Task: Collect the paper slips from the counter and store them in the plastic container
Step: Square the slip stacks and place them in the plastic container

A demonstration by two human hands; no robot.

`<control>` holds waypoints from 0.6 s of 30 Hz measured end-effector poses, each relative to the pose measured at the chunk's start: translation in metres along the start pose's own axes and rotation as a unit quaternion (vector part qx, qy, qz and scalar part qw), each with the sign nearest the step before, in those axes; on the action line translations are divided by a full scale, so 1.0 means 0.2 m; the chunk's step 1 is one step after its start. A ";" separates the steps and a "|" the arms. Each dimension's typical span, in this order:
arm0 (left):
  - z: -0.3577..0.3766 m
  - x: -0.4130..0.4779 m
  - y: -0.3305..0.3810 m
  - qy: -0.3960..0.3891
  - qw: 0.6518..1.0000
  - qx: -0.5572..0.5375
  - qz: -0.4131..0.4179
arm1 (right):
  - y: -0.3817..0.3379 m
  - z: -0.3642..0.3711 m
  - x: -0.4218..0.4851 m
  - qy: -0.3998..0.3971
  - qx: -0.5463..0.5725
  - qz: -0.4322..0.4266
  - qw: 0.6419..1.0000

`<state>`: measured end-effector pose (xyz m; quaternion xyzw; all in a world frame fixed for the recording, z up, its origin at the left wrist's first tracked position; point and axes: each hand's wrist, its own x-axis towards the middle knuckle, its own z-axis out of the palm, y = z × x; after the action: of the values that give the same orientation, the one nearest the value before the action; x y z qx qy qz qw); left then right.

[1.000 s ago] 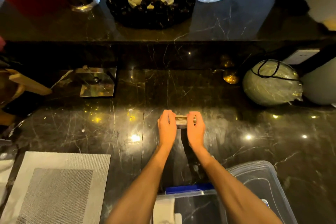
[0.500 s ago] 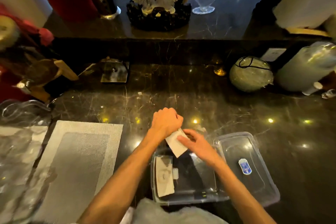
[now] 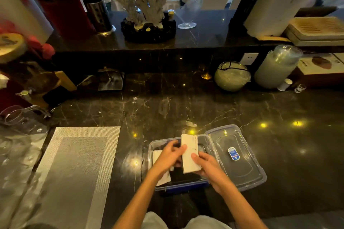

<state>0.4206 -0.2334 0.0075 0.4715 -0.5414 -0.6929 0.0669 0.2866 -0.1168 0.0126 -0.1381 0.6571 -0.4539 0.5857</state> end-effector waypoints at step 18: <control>0.28 0.15 -0.15 0.075 0.993 0.007 -0.095 | -0.05 -0.25 0.06 0.219 -0.133 -0.108 0.961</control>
<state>0.3758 -0.2020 -0.0357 0.5720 -0.4926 -0.6548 0.0375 0.2349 -0.1094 0.0073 -0.1822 0.8049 -0.4419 0.3518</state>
